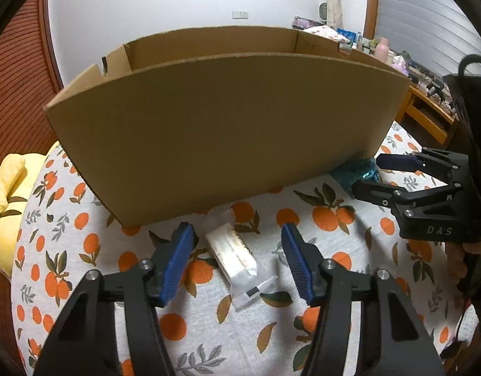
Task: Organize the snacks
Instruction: 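Move both open tools back toward the remaining snacks on the bed, then grasp the clear bar pack with the left tool while the right tool grasps the teal wrapper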
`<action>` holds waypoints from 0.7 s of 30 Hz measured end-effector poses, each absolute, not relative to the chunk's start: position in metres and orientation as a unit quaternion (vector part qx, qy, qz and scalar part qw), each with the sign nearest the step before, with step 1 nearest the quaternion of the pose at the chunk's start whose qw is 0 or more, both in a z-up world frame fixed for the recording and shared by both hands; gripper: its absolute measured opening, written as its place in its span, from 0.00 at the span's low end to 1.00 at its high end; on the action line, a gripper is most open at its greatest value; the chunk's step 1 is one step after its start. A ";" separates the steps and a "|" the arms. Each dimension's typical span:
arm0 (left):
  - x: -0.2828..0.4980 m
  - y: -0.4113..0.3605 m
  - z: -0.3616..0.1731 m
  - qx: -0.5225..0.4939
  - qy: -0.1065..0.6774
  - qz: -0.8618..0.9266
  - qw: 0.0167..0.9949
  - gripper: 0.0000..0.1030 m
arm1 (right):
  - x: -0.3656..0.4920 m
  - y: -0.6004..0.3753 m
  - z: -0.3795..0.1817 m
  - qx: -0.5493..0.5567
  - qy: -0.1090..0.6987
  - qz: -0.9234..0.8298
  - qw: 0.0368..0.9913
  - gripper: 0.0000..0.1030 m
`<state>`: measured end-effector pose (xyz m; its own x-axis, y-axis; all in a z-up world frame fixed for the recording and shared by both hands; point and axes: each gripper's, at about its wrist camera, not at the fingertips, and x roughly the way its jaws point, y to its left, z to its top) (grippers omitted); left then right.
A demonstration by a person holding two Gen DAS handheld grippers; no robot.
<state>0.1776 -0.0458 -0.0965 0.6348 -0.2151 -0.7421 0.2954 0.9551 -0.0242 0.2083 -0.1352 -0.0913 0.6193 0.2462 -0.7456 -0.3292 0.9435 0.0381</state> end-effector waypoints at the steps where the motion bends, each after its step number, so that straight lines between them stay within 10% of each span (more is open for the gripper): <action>1: 0.178 -0.045 -0.098 0.048 0.405 -0.141 0.902 0.54 | 0.210 -0.134 -0.093 -0.052 0.409 0.160 0.897 0.69; 15: 0.188 -0.041 -0.113 0.030 0.422 -0.140 0.895 0.46 | 0.224 -0.124 -0.103 -0.066 0.424 0.141 0.892 0.69; 21: 0.186 -0.039 -0.112 0.026 0.420 -0.146 0.895 0.23 | 0.221 -0.122 -0.104 -0.070 0.419 0.145 0.894 0.60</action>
<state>0.1864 -0.0391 -0.1120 0.6044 -0.2400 -0.7597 0.2835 0.9559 -0.0764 0.2207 -0.1218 -0.1036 0.6072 0.2013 -0.7686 -0.3179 0.9481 -0.0028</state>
